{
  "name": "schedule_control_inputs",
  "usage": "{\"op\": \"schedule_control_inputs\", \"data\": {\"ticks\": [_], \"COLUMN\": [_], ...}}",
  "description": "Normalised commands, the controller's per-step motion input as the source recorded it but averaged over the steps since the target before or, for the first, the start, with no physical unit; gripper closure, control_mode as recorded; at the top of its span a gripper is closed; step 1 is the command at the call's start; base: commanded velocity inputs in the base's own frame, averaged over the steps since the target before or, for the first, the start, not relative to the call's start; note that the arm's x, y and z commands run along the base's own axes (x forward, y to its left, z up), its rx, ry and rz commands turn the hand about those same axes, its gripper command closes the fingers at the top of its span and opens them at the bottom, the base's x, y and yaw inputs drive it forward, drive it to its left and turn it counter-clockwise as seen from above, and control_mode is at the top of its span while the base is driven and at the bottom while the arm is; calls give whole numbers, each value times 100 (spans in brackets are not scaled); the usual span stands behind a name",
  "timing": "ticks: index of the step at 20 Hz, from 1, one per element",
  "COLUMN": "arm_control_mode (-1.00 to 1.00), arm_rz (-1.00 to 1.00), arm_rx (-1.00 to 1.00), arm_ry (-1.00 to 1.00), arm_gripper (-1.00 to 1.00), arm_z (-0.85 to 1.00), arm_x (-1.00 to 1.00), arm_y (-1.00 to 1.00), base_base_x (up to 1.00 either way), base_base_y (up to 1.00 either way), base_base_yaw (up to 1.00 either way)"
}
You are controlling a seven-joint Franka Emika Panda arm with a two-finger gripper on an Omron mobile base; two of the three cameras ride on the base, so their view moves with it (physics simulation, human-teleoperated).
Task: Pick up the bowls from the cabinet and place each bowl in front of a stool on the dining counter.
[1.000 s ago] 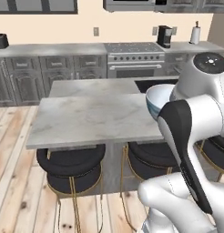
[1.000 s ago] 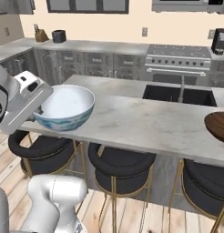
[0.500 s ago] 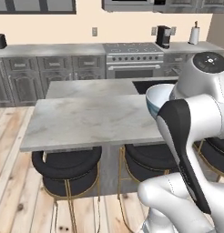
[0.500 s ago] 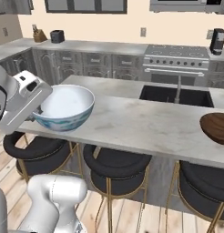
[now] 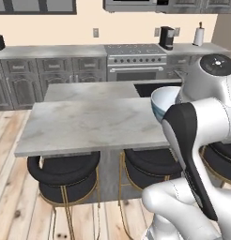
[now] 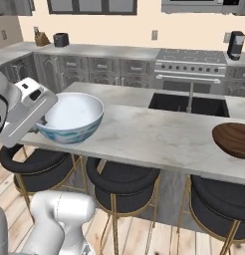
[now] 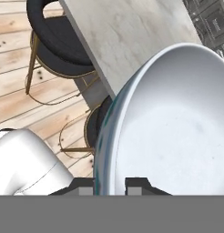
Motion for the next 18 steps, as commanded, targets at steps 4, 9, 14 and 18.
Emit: {"op": "schedule_control_inputs", "data": {"ticks": [4, 9, 14, 18], "arm_control_mode": [100, -100, -100, -100], "arm_rz": [0, 0, 0, 0], "arm_rx": [0, 1, 3, 9], "arm_ry": [0, -3, -1, 1], "arm_gripper": [100, 100, 100, 100], "arm_z": [0, 0, -3, -36], "arm_x": [0, 36, 84, 100], "arm_y": [0, -18, -21, -13], "base_base_x": [0, 3, 0, 0], "base_base_y": [-43, -6, 0, 0], "base_base_yaw": [0, 0, 0, 0]}}
